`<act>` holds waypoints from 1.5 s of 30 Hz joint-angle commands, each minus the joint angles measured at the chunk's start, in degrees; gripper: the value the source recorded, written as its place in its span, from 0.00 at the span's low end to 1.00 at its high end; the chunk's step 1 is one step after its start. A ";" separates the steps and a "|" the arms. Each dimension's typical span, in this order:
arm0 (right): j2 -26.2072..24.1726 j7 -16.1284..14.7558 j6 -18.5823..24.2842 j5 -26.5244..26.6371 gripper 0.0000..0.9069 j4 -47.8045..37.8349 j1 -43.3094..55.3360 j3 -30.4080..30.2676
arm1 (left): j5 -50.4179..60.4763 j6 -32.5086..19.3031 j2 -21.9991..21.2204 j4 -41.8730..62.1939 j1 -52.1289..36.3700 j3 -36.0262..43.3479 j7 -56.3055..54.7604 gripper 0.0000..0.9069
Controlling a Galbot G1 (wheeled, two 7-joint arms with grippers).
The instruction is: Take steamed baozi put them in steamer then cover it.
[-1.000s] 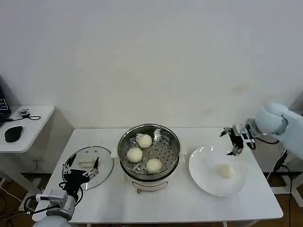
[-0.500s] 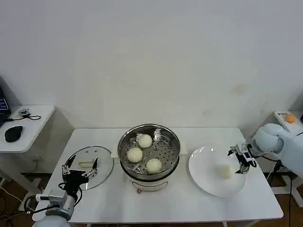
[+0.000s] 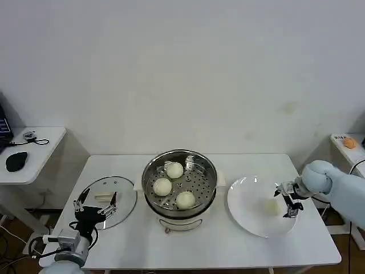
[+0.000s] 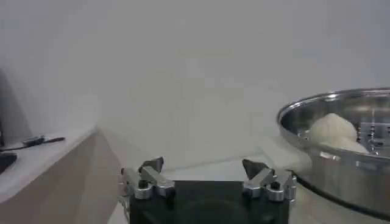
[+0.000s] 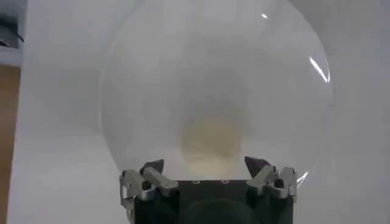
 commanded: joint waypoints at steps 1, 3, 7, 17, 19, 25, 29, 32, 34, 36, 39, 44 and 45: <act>2.52 0.41 0.12 -1.28 0.96 -3.01 -2.71 2.25 | 0.03 -0.04 -0.14 0.05 0.08 -0.04 0.02 1.00; 2.84 0.38 0.01 -1.44 0.91 -3.21 -2.73 2.20 | 0.03 -0.07 -0.17 0.08 0.15 -0.11 0.03 1.00; 2.96 0.28 -0.46 -1.51 0.82 -3.32 -2.69 2.26 | 0.04 -0.10 -0.21 0.16 0.18 -0.26 0.02 1.00; 2.74 -0.84 -0.59 -1.65 0.72 -2.60 -1.99 2.13 | 0.07 -0.12 -0.25 -0.10 0.32 -0.53 -0.07 1.00; 2.55 -0.87 -0.78 -1.35 0.71 -2.34 -1.58 2.05 | 0.09 -0.13 -0.27 -0.10 0.34 -0.57 -0.12 1.00; -0.31 -2.42 -1.35 1.17 0.69 1.31 3.77 -0.36 | 0.19 -0.25 -0.22 -0.38 0.45 -0.83 -0.14 1.00; -2.42 -2.77 -3.01 6.14 0.70 4.71 11.35 -1.09 | 0.08 -0.25 -0.15 -0.45 0.16 -0.80 -0.13 1.00; -3.45 -2.69 -4.58 10.11 0.70 7.24 16.91 -2.52 | 0.07 -0.30 -0.13 -0.41 -0.01 -0.52 -0.14 1.00; -3.55 -2.46 -5.85 11.83 0.70 8.62 20.04 -3.79 | 0.11 -0.31 -0.12 -0.42 -0.19 -0.34 -0.12 1.00; -3.09 -1.81 -7.55 14.89 0.70 10.12 24.55 -6.09 | 0.29 -0.33 -0.01 -0.44 -0.33 -0.14 -0.13 1.00; -1.10 -0.68 -9.41 19.92 0.70 11.31 32.74 -11.99 | 0.67 -0.44 0.45 -0.54 -0.43 0.33 -0.16 1.00; 5.71 3.27 -14.62 30.25 0.70 14.26 43.92 -19.35 | 0.84 -0.34 0.39 -0.78 -0.69 0.80 -0.23 1.00; 7.33 3.90 -15.90 31.52 0.71 15.02 45.69 -20.30 | 0.86 -0.34 0.37 -0.77 -0.71 0.81 -0.23 1.00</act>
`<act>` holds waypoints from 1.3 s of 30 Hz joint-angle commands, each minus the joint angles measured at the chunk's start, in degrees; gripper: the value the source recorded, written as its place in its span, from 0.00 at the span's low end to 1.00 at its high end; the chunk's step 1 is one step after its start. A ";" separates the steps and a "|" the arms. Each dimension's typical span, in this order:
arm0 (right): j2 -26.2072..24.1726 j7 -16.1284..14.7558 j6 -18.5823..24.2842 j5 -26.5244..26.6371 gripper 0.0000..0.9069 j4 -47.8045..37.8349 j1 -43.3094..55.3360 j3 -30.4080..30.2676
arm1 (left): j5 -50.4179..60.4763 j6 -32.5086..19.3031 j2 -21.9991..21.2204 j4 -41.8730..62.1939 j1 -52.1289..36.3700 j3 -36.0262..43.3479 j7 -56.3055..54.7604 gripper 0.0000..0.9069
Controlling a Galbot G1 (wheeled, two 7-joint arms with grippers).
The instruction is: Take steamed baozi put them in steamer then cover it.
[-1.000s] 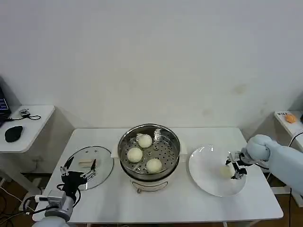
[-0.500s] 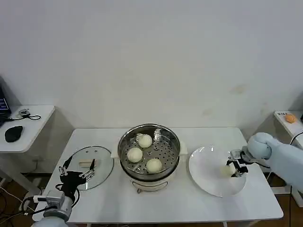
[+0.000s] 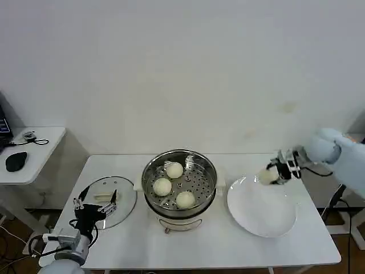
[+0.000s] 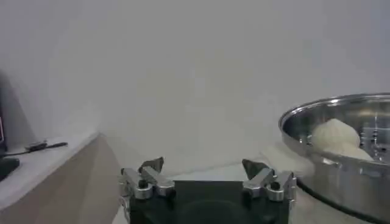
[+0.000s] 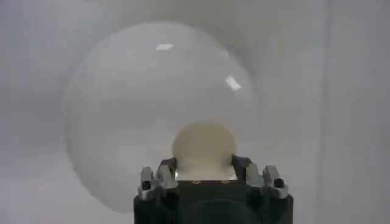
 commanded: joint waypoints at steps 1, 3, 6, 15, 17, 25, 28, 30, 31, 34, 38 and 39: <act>10.00 5.53 -9.87 20.15 0.71 7.36 25.25 -14.95 | 0.14 0.09 0.03 -0.14 -0.13 0.32 -0.03 1.00; 13.18 6.82 -11.89 22.72 0.71 8.09 26.90 -16.60 | 0.07 0.05 -0.01 -0.04 -0.12 0.12 0.00 1.00; 17.89 9.46 -14.48 26.99 0.71 8.50 27.06 -18.11 | 0.01 0.02 -0.18 0.22 -0.10 -0.18 -0.01 1.00; 25.57 14.43 -19.89 30.24 0.71 5.27 16.94 -16.68 | -0.06 0.01 -0.50 0.57 0.21 -1.17 -0.05 1.00; 25.85 14.85 -20.72 30.27 0.71 4.69 15.37 -16.64 | -0.15 0.00 -0.48 0.50 0.30 -1.54 -0.04 1.00; 25.31 14.77 -22.22 27.79 0.71 3.99 10.51 -16.75 | -0.50 -0.29 -0.33 1.28 0.02 -2.78 0.02 1.00; 25.13 14.39 -21.87 24.94 0.71 3.28 8.69 -16.62 | -0.39 -0.32 -0.62 1.06 -0.06 -2.77 0.00 1.00; 25.34 14.04 -21.52 23.40 0.71 2.25 7.71 -16.36 | -0.36 -0.38 -0.66 0.97 0.05 -2.77 0.01 1.00; 25.47 14.05 -21.50 23.14 0.71 1.79 7.34 -15.97 | -0.33 -0.45 -0.68 0.99 0.13 -2.83 0.01 1.00; 26.12 13.94 -21.34 22.22 0.71 0.45 6.27 -15.31 | -0.33 -0.68 -0.58 1.13 0.40 -3.15 0.02 1.00; 26.57 13.58 -20.95 20.13 0.71 -0.89 5.74 -15.30 | -0.36 -0.81 -0.55 1.04 0.48 -3.62 0.04 1.00; 26.65 13.62 -20.83 19.89 0.71 -1.13 5.64 -15.31 | -0.41 -0.88 -0.55 1.03 0.50 -3.70 0.07 1.00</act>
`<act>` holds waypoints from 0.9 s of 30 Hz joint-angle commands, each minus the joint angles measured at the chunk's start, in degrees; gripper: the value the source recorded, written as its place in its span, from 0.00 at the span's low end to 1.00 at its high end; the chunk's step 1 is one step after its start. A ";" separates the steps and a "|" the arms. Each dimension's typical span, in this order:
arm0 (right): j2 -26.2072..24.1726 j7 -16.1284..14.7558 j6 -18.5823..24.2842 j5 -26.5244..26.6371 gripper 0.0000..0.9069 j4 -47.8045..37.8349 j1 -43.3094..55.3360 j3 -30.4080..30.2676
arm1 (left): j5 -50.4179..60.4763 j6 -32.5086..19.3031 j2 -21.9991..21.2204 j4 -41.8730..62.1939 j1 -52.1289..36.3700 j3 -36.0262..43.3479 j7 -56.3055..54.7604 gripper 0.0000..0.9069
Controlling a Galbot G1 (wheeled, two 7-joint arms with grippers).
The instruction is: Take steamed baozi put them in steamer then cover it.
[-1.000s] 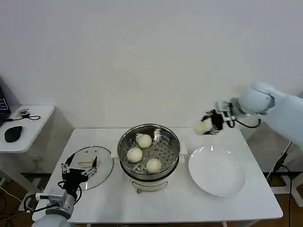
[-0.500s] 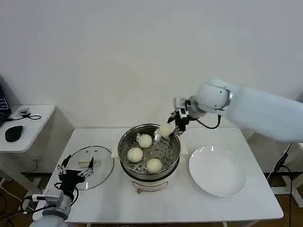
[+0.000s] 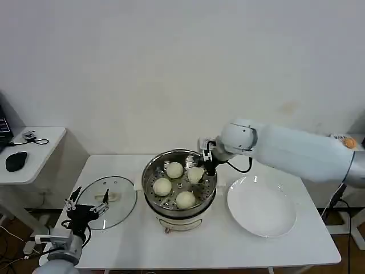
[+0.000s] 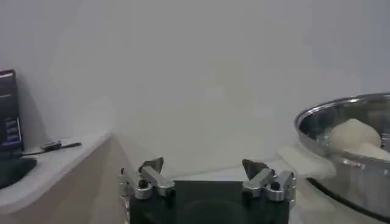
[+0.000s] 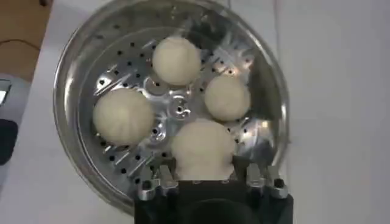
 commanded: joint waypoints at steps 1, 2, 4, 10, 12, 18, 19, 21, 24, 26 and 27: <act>1.83 0.50 -0.65 -3.69 0.71 -2.91 -3.39 0.12 | -0.06 -0.23 0.02 0.06 0.12 -0.66 0.09 1.00; 1.99 0.37 -0.50 -4.80 0.71 -3.24 -3.63 0.28 | -0.11 -0.26 0.06 0.16 0.16 -0.72 0.11 1.00; 2.18 0.32 -0.34 -5.41 0.71 -3.74 -3.79 0.35 | -0.12 -0.35 0.07 0.34 0.15 -0.71 0.11 1.00; 2.76 0.31 -0.17 -5.53 0.72 -4.07 -4.33 0.95 | -0.16 -0.30 0.05 0.27 -0.01 -0.68 0.12 1.00; 2.63 0.54 -0.31 -5.83 0.94 -3.53 -4.36 1.21 | -0.12 -0.33 0.09 0.53 0.04 -0.69 0.10 1.00; 1.03 0.96 -0.83 -5.93 1.00 -2.00 -2.98 2.24 | -0.02 -0.38 -0.33 0.44 0.11 -0.56 0.18 1.00; 0.72 0.93 -0.68 -6.82 1.00 -1.73 -2.78 2.43 | -0.01 -0.40 -0.40 0.43 0.12 -0.49 0.18 1.00; -0.53 1.99 -0.82 -7.72 1.00 -0.52 -2.63 3.00 | -0.06 -0.46 -0.62 0.43 0.17 -0.33 0.16 1.00; -2.74 3.86 -1.48 -7.54 1.00 2.16 -2.81 4.27 | -0.09 -0.48 -0.59 0.42 0.13 -0.20 0.18 1.00; -4.56 7.48 -2.46 -5.30 1.00 4.58 -3.14 5.39 | -0.06 -0.46 -0.55 0.43 -0.06 -0.15 0.27 1.00; -6.07 11.08 -3.29 -3.47 1.00 6.31 -3.74 6.22 | -0.15 -0.38 -0.56 0.43 -0.18 -0.11 0.27 1.00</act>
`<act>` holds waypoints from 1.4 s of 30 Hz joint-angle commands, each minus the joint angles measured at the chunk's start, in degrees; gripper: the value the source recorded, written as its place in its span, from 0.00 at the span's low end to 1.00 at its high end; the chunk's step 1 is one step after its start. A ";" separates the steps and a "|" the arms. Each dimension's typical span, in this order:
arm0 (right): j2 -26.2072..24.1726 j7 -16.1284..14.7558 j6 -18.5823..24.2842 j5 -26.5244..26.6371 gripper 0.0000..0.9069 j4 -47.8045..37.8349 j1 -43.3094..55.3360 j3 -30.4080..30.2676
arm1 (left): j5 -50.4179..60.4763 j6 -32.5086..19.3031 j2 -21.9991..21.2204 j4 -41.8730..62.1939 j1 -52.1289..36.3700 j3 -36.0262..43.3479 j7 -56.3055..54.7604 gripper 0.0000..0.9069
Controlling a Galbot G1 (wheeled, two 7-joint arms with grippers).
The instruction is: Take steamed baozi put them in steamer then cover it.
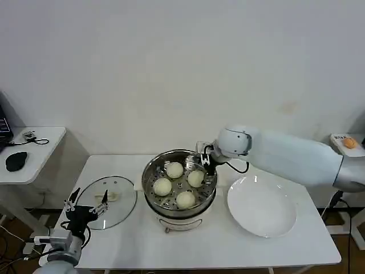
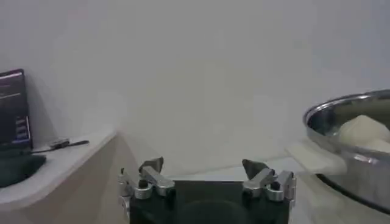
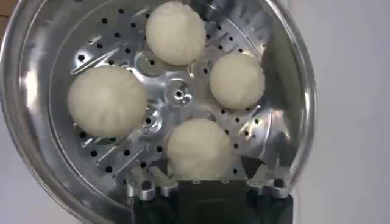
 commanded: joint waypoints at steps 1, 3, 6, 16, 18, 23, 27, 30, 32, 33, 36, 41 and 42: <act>-7.13 12.86 -1.99 4.76 1.00 8.21 -1.44 4.22 | -0.23 0.17 0.06 0.06 -0.47 0.15 0.09 1.00; -8.93 16.94 -0.93 7.21 1.00 9.73 -2.72 5.75 | -0.35 0.18 0.00 0.05 -0.56 0.18 0.10 1.00; -14.38 27.45 3.70 10.41 1.00 13.33 -9.74 14.27 | -0.38 -0.04 -0.27 0.29 -0.64 0.43 0.01 1.00; -13.54 48.59 27.17 2.92 1.00 20.95 -60.95 66.42 | -0.11 -1.23 0.06 1.11 -0.60 0.62 -0.12 1.00; -9.13 48.82 31.47 -0.38 1.00 21.94 -71.71 75.42 | -0.12 -1.65 0.24 1.19 -0.39 0.41 -0.09 1.00; 4.58 45.04 43.95 -6.67 1.00 19.80 -87.69 95.85 | 3.53 -5.62 -0.23 2.89 -0.41 1.02 1.45 1.00; 14.05 37.43 45.76 -5.09 1.00 19.41 -96.11 109.63 | 8.98 -6.22 0.06 4.16 -0.68 2.62 0.82 1.00; 18.55 32.64 43.17 -1.49 1.00 21.00 -100.94 116.72 | 16.43 -7.95 0.75 6.41 -0.73 2.51 -0.68 1.00; 21.08 30.77 43.17 -3.27 1.00 21.75 -103.66 119.66 | 21.57 -10.34 1.77 7.74 -0.13 2.45 -1.61 1.00; 22.04 30.31 42.76 -3.60 1.00 22.49 -105.88 120.63 | 26.55 -11.38 2.31 9.07 0.45 2.49 -1.75 1.00; 23.72 32.81 41.12 -5.35 1.00 23.03 -108.59 122.08 | 33.82 -12.10 4.15 10.66 1.90 4.09 -1.70 1.00; 24.31 35.12 40.28 -6.55 1.00 22.77 -109.95 123.41 | 46.41 -12.04 5.13 15.62 1.03 6.41 -5.00 1.00; 24.50 35.10 40.12 -6.53 1.00 23.33 -110.64 123.58 | 49.32 -11.99 5.91 17.54 0.22 7.06 -5.76 1.00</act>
